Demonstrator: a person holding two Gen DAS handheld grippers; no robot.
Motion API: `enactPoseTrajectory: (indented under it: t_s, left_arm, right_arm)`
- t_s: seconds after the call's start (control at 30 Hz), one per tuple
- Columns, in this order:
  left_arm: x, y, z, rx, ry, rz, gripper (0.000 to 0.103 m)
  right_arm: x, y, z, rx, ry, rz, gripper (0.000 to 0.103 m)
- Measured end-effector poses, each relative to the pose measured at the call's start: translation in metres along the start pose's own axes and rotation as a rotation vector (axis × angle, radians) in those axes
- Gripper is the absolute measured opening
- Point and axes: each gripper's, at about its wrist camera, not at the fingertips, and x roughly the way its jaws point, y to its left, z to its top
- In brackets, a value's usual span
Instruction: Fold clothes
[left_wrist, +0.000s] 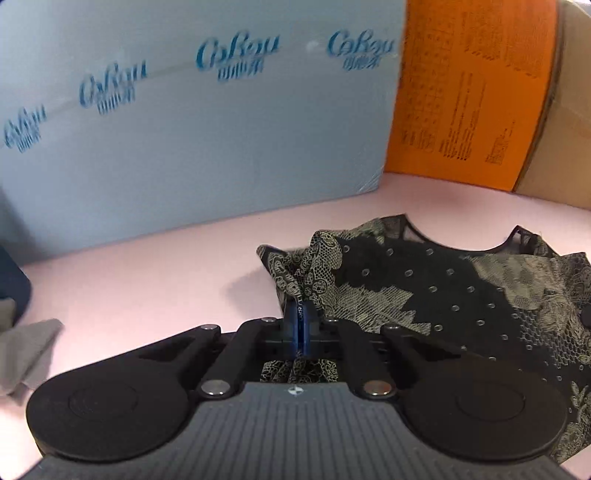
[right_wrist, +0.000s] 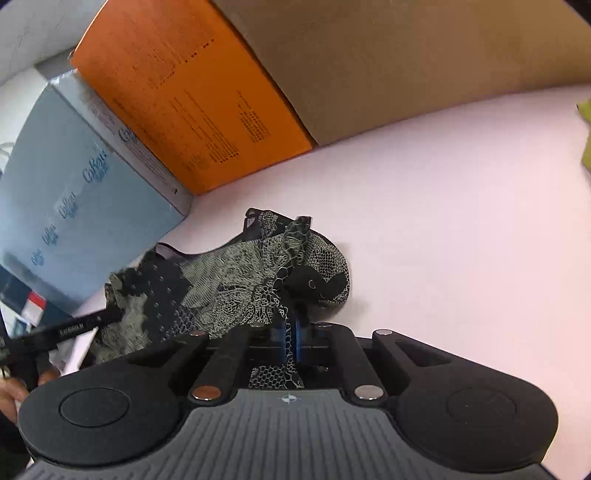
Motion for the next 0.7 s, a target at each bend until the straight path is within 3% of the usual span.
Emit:
enactPoseTrajectory:
  t_s: [0.27,0.7]
  left_arm:
    - [-0.049,-0.011,0.005,0.014,-0.075,0.042,0.002]
    - [-0.137,-0.014,-0.016,0.024,-0.214,0.091,0.002]
  right_arm:
    - [-0.019,0.013,0.003,-0.006,-0.039,0.031,0.004]
    - [-0.074,0.056,0.000,-0.075,-0.108,0.138,0.004]
